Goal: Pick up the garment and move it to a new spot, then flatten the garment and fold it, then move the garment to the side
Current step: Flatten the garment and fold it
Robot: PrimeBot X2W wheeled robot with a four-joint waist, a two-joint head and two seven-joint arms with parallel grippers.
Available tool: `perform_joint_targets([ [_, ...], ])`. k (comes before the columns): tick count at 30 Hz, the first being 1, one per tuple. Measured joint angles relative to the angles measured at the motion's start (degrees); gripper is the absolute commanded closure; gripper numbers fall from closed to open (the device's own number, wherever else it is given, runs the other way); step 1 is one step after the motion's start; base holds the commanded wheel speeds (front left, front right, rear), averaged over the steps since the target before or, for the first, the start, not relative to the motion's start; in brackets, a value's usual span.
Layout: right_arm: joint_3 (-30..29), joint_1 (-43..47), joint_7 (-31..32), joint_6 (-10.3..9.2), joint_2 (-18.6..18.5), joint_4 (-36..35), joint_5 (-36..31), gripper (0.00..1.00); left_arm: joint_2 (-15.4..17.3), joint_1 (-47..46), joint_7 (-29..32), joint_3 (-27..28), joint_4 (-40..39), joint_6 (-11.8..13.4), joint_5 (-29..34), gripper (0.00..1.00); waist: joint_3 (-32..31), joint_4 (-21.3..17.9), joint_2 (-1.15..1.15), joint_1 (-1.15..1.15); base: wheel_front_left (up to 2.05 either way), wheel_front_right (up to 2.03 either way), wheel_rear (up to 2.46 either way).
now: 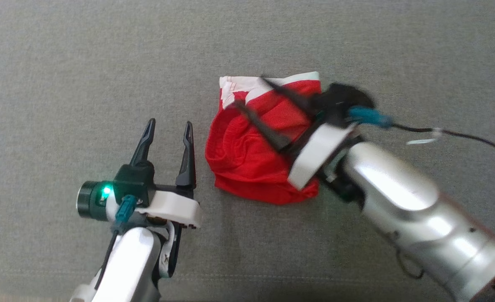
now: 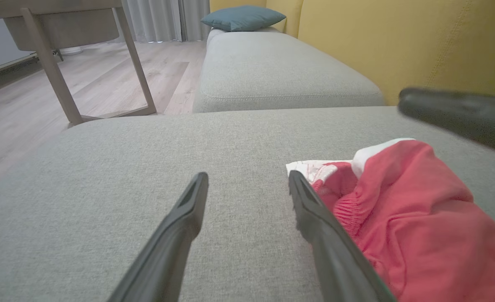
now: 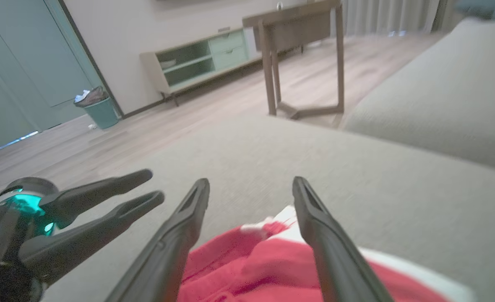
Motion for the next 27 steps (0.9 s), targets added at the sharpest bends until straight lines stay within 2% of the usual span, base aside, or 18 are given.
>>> perform_joint_targets([
  [4,-10.00,1.79,-5.46,0.00,-3.07,-1.32,-6.30,0.00,0.10,0.17,0.00,0.49,0.07,0.11,0.00,0.00,-0.86,-0.89,0.00,0.00,0.00,0.00,0.00],
  [8,-23.02,9.92,-6.69,0.00,-5.55,-5.26,-11.45,0.00,0.79,0.79,0.00,1.57,-0.01,0.59,-0.45,0.00,-1.85,-2.08,0.00,0.00,0.00,0.00,0.00],
  [13,-38.27,23.54,-6.86,0.00,-5.92,-12.07,-16.02,0.00,1.71,1.53,-0.01,2.20,-0.71,1.13,-0.60,0.00,-3.19,-3.39,0.00,0.00,0.00,0.00,0.00],
  [16,-45.71,30.04,-5.78,0.00,-4.63,-16.84,-18.13,0.00,2.24,2.57,0.00,3.02,-1.07,1.55,-0.99,0.00,-4.07,-4.00,0.00,0.00,0.00,0.00,0.00],
  [21,-51.59,37.77,-2.08,0.00,-0.23,-24.23,-20.61,0.00,3.38,4.53,0.01,3.71,-1.43,2.38,-1.55,0.00,-6.34,-4.79,0.00,0.00,0.00,0.00,0.00],
  [27,-53.68,44.72,1.79,0.00,2.90,-29.24,-22.60,0.00,4.34,8.56,0.34,3.75,-2.12,2.64,-2.13,0.00,-9.93,-5.36,0.00,0.00,0.00,0.00,0.00],
])
